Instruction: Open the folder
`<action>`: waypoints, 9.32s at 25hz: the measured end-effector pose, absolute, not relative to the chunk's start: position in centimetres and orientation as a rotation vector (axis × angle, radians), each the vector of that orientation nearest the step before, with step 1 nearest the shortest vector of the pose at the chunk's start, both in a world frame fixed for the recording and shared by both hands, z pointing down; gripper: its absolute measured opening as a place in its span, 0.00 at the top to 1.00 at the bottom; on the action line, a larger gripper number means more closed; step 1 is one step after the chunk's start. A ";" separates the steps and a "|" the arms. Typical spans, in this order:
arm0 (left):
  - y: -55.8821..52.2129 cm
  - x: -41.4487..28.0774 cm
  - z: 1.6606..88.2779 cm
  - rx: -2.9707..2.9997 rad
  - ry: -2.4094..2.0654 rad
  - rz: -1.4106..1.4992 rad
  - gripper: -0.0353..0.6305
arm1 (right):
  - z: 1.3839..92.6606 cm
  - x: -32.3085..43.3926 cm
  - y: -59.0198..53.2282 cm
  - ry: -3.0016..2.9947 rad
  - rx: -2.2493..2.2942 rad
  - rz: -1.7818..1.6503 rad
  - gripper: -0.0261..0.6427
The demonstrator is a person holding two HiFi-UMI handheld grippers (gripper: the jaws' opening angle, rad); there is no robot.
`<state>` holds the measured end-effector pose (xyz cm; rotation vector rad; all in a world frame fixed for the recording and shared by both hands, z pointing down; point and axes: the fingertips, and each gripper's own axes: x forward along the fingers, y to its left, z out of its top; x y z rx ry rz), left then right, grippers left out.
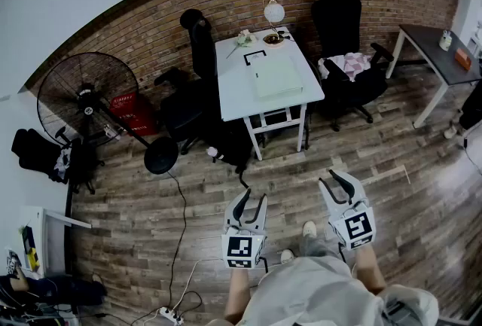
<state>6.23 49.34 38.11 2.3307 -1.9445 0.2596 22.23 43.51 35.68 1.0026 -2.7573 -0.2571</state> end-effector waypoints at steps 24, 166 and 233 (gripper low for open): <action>41.4 7.4 38.4 2.272 -2.006 0.314 0.74 | 37.9 21.4 36.5 -2.804 0.876 -0.208 0.78; -11.7 -10.0 42.0 2.159 -2.039 0.410 0.75 | 42.3 3.0 -17.5 -2.783 0.761 -0.076 0.78; -16.7 -14.7 62.8 2.235 -1.375 0.587 0.76 | 58.8 -6.4 -15.3 -2.374 0.638 0.007 0.76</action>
